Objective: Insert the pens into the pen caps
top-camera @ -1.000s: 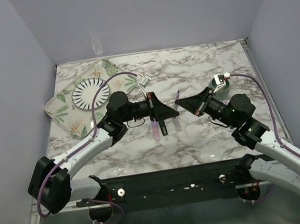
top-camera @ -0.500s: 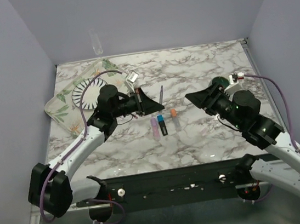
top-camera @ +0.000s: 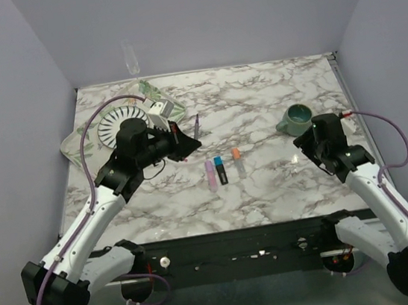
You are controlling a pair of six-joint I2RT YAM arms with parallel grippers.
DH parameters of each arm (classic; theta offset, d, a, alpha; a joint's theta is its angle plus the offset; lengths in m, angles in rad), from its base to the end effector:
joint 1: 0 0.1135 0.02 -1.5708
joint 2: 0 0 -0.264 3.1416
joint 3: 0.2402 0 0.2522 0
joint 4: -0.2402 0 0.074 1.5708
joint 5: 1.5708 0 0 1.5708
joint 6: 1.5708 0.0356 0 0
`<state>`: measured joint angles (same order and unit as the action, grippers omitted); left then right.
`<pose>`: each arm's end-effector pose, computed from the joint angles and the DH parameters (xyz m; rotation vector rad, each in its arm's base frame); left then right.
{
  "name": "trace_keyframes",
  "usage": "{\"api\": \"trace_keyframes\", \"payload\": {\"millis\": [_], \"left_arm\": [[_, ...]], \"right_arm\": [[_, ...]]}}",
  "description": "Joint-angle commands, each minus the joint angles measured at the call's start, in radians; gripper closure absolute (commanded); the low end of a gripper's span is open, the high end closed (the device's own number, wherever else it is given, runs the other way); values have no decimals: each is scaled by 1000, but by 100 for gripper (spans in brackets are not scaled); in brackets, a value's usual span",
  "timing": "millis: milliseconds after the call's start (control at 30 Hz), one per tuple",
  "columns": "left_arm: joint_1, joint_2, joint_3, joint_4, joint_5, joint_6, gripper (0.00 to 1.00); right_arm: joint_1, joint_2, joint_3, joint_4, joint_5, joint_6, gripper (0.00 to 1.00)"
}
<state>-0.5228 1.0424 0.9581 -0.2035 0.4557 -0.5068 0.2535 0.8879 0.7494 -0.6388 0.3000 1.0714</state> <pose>0.1981 -0.1322 0.3506 0.3547 1.9551 -1.1151 0.1781 0.0353 0.2681 1.0583 2.0722 0.3217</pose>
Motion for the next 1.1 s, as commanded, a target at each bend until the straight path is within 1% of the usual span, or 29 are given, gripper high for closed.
{"api": "trace_keyframes", "payload": {"millis": [0, 33, 67, 100, 133, 167, 200, 267, 367, 400, 433, 533, 567, 600, 667, 733, 767, 900, 1000, 1067], "left_arm": [[3, -51, -33, -42, -83, 59, 100], [3, -61, -39, -36, -86, 57, 100], [3, -67, -51, -30, -86, 56, 100], [3, -77, -56, -22, -86, 51, 100], [3, -81, -59, -13, -81, 45, 100], [3, -84, -61, -10, -77, 42, 100], [3, -85, -59, -4, -72, 39, 100], [3, -87, -62, 4, -61, 31, 100], [3, -84, -79, 16, -48, 13, 100], [3, -82, -82, 18, -49, 10, 100], [3, -81, -82, 18, -46, 8, 100], [1, -76, -81, 21, -43, 2, 100], [1, -74, -81, 21, -42, 1, 100], [0, -74, -82, 22, -38, -2, 100], [-2, -74, -88, 24, -37, -2, 100], [-2, -81, -87, 18, -43, 2, 100], [-2, -84, -87, 16, -46, 5, 100], [-2, -93, -84, 12, -63, 10, 100], [-2, -88, -82, 12, -61, 11, 100], [-2, -87, -81, 10, -63, 13, 100]], "right_arm": [[-63, 90, 5, 178, -3, -547, 39], [-62, 155, 33, 220, -18, -638, 39], [-62, 201, 57, 203, -25, -696, 39], [-62, 238, 88, 183, 2, -797, 41], [-63, 264, 111, 174, 19, -838, 41], [-63, 308, 110, 188, 31, -885, 40], [-65, 327, 108, 203, 46, -997, 40], [-82, 380, 110, 218, 68, -1092, 41], [-129, 396, 87, 231, -17, -1200, 41], [-138, 378, 61, 246, -121, -1228, 41], [-143, 369, 33, 295, -162, -1287, 41], [-177, 371, -28, 381, -194, -1295, 43], [-219, 382, -27, 392, -214, -1286, 44], [-236, 397, -21, 395, -260, -1283, 46], [-249, 443, 5, 396, -283, -1292, 48], [-249, 470, 10, 413, -262, -1309, 48], [-272, 489, 11, 415, -262, -1314, 49], [-295, 514, 13, 444, -294, -1318, 50], [-304, 569, 36, 447, -285, -1317, 50], [-310, 591, 44, 456, -272, -1312, 53]]}}
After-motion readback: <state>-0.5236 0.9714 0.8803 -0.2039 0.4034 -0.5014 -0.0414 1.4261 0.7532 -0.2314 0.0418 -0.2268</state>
